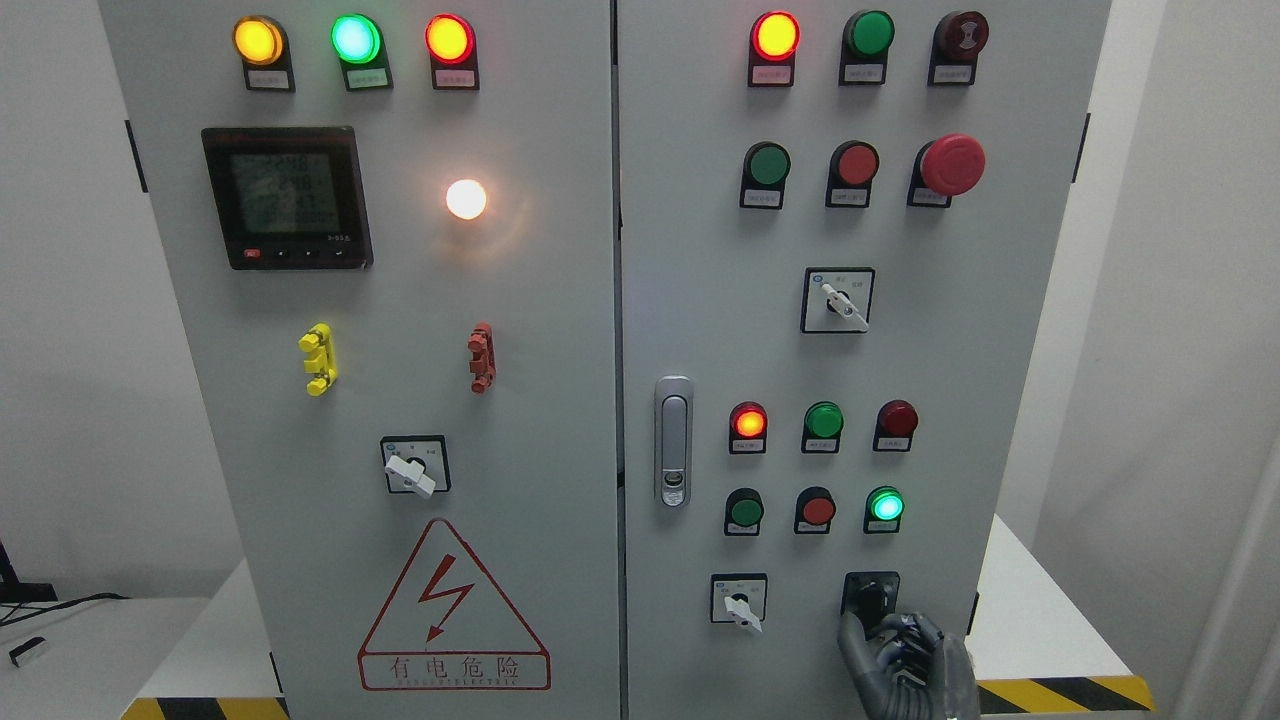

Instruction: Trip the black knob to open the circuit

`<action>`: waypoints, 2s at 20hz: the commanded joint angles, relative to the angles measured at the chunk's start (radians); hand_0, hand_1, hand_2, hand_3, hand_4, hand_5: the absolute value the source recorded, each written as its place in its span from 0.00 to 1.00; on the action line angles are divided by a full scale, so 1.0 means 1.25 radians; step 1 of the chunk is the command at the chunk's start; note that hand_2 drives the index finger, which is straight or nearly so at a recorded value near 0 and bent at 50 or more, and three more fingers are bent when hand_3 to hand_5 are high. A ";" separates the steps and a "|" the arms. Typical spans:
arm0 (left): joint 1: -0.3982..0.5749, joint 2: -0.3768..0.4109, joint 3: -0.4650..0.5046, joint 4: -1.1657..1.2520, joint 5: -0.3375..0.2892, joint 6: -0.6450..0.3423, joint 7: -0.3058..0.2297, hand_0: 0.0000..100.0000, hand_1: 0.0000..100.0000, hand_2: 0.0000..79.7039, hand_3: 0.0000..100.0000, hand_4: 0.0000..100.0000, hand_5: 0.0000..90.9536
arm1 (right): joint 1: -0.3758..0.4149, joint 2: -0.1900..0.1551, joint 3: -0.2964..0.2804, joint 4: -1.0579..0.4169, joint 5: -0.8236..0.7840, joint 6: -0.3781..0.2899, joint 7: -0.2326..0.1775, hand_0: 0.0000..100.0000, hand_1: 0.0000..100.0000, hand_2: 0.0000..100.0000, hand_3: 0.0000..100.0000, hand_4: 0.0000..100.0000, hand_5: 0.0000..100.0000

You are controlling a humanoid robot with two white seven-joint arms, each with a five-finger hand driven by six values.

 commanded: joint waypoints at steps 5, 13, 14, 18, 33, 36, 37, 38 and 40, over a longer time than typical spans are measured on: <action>0.000 -0.001 0.000 0.001 -0.025 0.000 0.000 0.12 0.39 0.00 0.00 0.00 0.00 | 0.000 -0.001 -0.006 0.009 0.011 0.001 0.000 0.32 0.68 0.55 0.89 0.92 1.00; 0.000 0.000 0.000 -0.001 -0.025 0.000 0.000 0.12 0.39 0.00 0.00 0.00 0.00 | 0.000 -0.001 -0.006 0.008 0.012 -0.001 -0.002 0.33 0.67 0.54 0.87 0.92 1.00; 0.000 0.000 0.000 0.001 -0.025 0.000 0.000 0.12 0.39 0.00 0.00 0.00 0.00 | 0.000 -0.001 -0.007 0.008 0.013 -0.001 -0.002 0.33 0.67 0.54 0.87 0.92 1.00; 0.000 -0.001 0.000 -0.001 -0.025 0.000 0.000 0.12 0.39 0.00 0.00 0.00 0.00 | 0.000 -0.002 -0.015 0.008 0.016 -0.001 -0.004 0.33 0.67 0.54 0.87 0.91 1.00; 0.000 -0.001 0.000 -0.001 -0.025 0.000 0.000 0.12 0.39 0.00 0.00 0.00 0.00 | 0.000 -0.004 -0.015 0.008 0.055 -0.004 -0.003 0.33 0.67 0.54 0.87 0.91 1.00; 0.000 0.000 0.000 -0.001 -0.025 0.000 0.000 0.12 0.39 0.00 0.00 0.00 0.00 | 0.000 -0.004 -0.015 0.008 0.058 -0.012 -0.003 0.33 0.67 0.54 0.87 0.91 1.00; 0.000 -0.001 0.000 -0.001 -0.025 0.000 0.000 0.12 0.39 0.00 0.00 0.00 0.00 | 0.000 -0.006 -0.015 0.009 0.060 -0.016 -0.003 0.33 0.67 0.54 0.87 0.91 0.99; 0.000 0.000 0.000 0.001 -0.025 0.000 0.000 0.12 0.39 0.00 0.00 0.00 0.00 | 0.000 -0.006 -0.015 0.009 0.067 -0.018 -0.002 0.33 0.67 0.54 0.87 0.91 0.99; 0.000 0.000 0.000 -0.001 -0.025 0.000 0.000 0.12 0.39 0.00 0.00 0.00 0.00 | 0.002 -0.006 -0.015 0.009 0.072 -0.020 -0.002 0.33 0.67 0.53 0.87 0.91 0.99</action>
